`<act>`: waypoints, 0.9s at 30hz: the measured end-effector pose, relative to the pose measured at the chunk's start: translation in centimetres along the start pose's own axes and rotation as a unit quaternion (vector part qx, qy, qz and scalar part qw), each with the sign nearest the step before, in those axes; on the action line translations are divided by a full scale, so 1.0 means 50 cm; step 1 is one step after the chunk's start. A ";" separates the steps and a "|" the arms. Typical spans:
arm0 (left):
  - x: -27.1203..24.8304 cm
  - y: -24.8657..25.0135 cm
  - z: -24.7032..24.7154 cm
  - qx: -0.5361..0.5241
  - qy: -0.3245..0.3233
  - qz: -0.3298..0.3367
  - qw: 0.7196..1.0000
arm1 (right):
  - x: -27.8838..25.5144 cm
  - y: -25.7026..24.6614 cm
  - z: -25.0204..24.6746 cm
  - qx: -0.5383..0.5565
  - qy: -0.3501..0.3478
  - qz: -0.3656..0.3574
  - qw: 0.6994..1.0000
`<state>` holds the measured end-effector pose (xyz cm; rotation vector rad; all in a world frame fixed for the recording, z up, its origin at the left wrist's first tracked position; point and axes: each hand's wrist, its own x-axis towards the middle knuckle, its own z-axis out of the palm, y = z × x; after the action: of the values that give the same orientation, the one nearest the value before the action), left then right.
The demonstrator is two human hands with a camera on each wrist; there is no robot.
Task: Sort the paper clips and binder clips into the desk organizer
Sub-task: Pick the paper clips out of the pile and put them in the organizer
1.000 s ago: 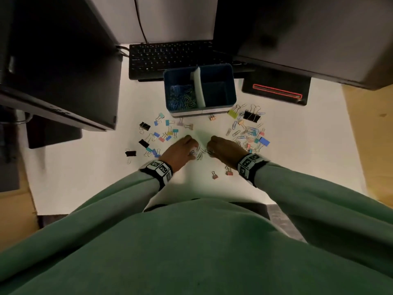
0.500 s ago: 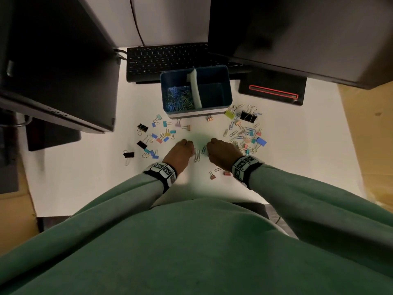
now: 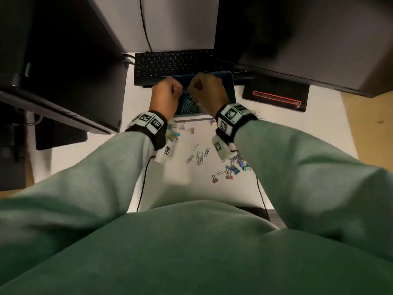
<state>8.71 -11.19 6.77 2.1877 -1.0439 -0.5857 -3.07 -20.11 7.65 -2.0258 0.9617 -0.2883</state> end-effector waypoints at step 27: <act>-0.286 -0.169 0.226 0.253 -0.130 -0.021 0.959 | -0.152 0.226 0.100 -0.340 -0.285 -0.239 0.864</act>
<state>-2.31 0.36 -5.41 2.6285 -1.4122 -0.6985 -11.59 -15.45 -3.14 -2.7483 0.1608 0.4545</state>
